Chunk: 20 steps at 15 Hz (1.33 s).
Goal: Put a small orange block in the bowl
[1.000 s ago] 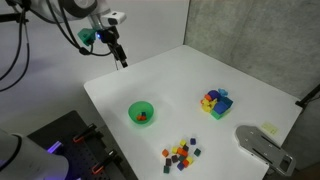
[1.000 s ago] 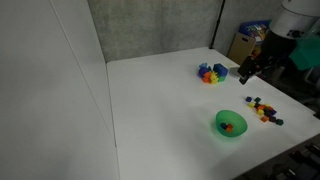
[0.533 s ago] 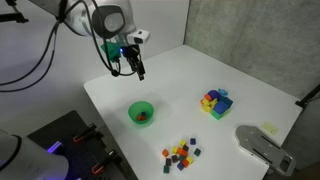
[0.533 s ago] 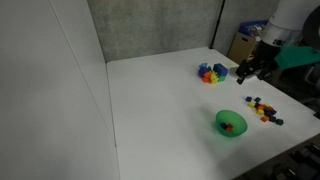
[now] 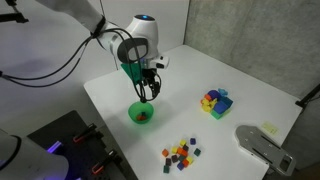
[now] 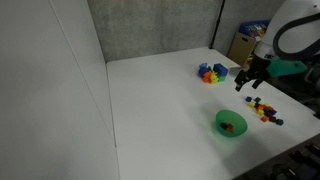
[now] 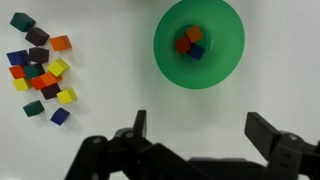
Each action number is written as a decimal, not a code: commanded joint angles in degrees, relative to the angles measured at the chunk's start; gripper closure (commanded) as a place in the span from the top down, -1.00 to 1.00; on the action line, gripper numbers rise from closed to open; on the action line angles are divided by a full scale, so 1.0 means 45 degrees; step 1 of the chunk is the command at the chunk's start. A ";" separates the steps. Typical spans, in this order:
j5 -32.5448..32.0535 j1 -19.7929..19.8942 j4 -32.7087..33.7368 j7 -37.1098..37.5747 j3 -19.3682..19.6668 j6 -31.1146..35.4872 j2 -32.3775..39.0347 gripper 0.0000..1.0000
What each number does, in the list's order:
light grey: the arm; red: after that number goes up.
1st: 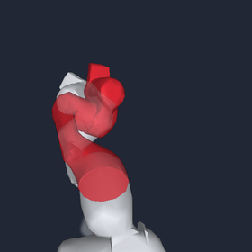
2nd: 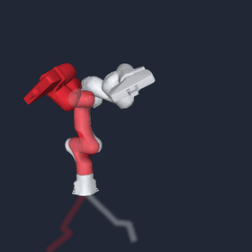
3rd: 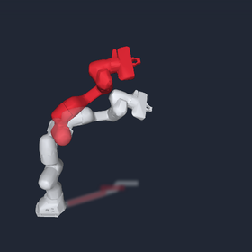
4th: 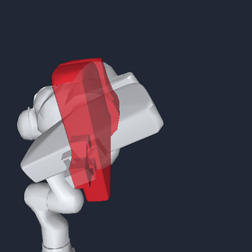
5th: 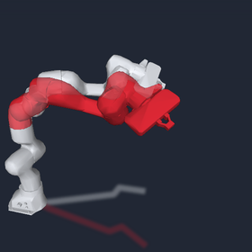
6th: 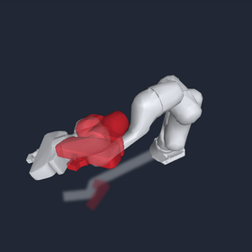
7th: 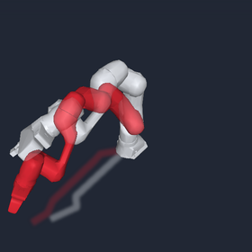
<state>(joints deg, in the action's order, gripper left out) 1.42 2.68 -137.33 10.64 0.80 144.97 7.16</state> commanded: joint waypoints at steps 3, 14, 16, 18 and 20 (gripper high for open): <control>-0.0311 0.0498 0.1158 -0.2150 0.0657 0.0456 0.1921 1.00; -0.1147 0.0547 0.1174 -0.1940 0.1397 0.1159 0.3000 1.00; -0.1125 0.0644 0.1083 -0.2182 0.1332 0.2053 0.3208 1.00; -0.0807 0.0979 0.1057 -0.2632 0.1171 0.3087 0.3536 1.00; -0.0324 0.1568 0.1070 -0.3352 0.0771 0.4172 0.3974 1.00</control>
<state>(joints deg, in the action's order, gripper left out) -3.17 6.09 -132.47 0.72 6.68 157.89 22.78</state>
